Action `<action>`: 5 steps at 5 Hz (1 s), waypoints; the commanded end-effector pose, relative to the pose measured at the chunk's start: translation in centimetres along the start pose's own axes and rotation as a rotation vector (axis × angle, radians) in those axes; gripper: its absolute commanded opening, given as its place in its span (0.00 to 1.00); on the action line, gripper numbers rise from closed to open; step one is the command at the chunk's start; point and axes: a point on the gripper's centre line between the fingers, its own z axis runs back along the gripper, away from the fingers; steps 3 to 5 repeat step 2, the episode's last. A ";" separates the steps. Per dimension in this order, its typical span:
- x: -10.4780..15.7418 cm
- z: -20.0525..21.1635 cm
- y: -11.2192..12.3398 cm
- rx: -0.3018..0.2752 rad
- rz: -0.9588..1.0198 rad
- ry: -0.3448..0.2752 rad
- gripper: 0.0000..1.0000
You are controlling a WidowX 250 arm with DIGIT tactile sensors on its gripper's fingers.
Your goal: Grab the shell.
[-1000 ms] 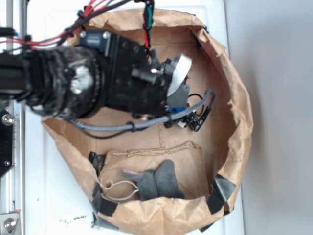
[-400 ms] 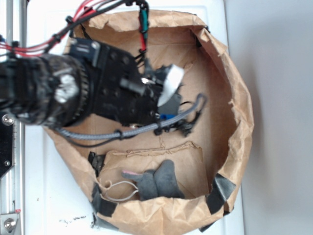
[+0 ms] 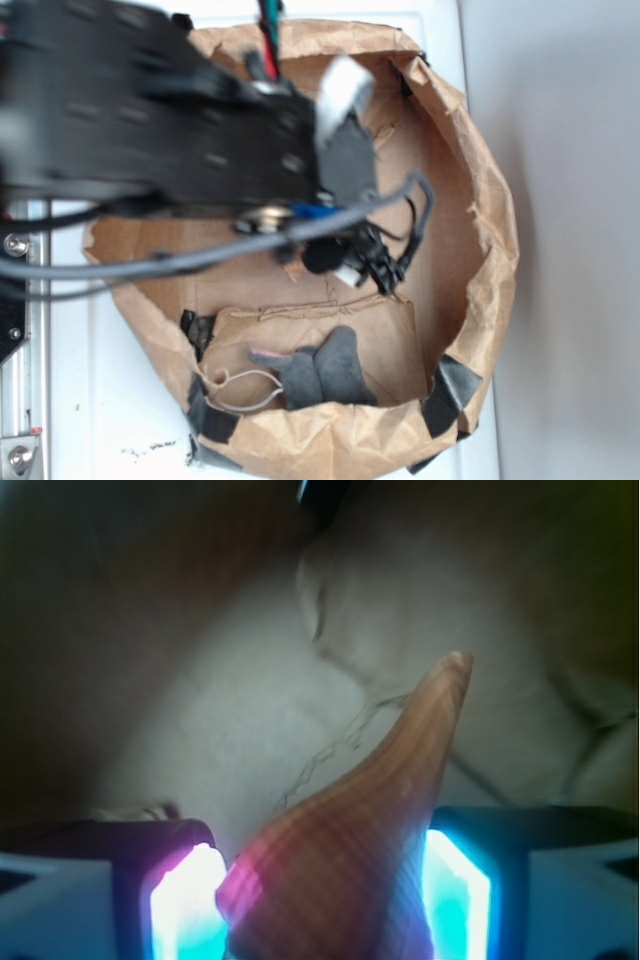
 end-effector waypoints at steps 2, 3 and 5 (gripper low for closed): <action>2.4 8.9 -1.2 -0.118 0.014 -0.049 0.00; 2.4 8.9 -1.2 -0.118 0.014 -0.049 0.00; 2.4 8.9 -1.2 -0.118 0.014 -0.049 0.00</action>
